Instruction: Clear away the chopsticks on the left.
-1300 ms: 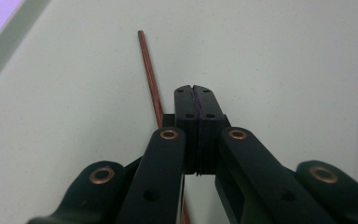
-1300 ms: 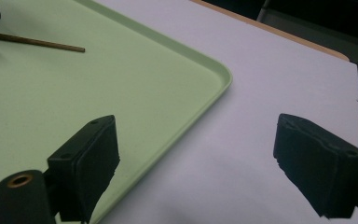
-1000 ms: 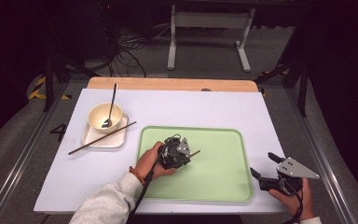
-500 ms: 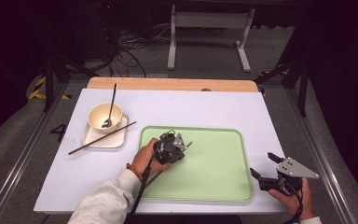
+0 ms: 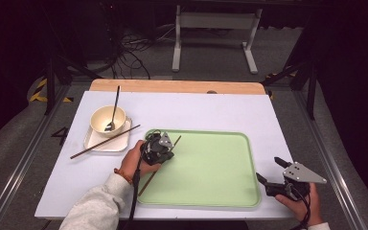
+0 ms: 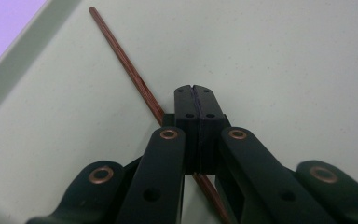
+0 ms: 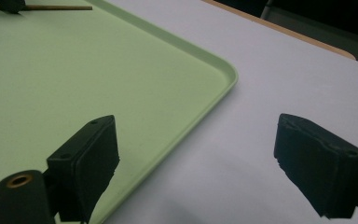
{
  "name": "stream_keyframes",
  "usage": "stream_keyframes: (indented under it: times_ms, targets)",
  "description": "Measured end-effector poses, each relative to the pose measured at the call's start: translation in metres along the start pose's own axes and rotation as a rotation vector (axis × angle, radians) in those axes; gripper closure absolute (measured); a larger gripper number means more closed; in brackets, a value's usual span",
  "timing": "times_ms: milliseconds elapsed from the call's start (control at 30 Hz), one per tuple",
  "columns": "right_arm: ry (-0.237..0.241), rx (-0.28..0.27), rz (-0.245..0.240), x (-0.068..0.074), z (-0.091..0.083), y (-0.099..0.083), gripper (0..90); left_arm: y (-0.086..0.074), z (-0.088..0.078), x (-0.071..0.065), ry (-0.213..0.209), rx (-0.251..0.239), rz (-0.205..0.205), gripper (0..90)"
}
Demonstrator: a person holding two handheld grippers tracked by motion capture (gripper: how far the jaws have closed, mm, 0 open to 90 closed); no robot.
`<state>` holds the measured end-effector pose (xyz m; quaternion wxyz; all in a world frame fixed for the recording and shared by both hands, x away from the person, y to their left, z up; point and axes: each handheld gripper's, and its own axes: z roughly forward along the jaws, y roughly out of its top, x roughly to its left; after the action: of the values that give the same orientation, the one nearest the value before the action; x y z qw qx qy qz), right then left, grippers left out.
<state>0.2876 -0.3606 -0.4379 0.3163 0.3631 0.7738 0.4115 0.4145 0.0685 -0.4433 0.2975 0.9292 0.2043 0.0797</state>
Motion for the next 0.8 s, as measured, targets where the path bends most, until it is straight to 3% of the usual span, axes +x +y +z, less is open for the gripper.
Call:
stream_keyframes:
  times_ms: [300, 633, 800]
  targets:
    - [0.003, 0.004, -0.002, 0.001, 0.001, 0.000, 14.1, -0.020, -0.011, 0.010, 0.023, -0.027, -0.062, 90.0]
    - [0.004, 0.005, -0.003, 0.002, 0.001, 0.000, 14.0, -0.043, -0.025, 0.010, 0.043, -0.040, -0.087, 90.0]
    - [0.005, 0.005, -0.003, 0.002, 0.001, 0.000, 14.0, -0.049, -0.029, 0.008, 0.048, -0.056, -0.080, 90.0]
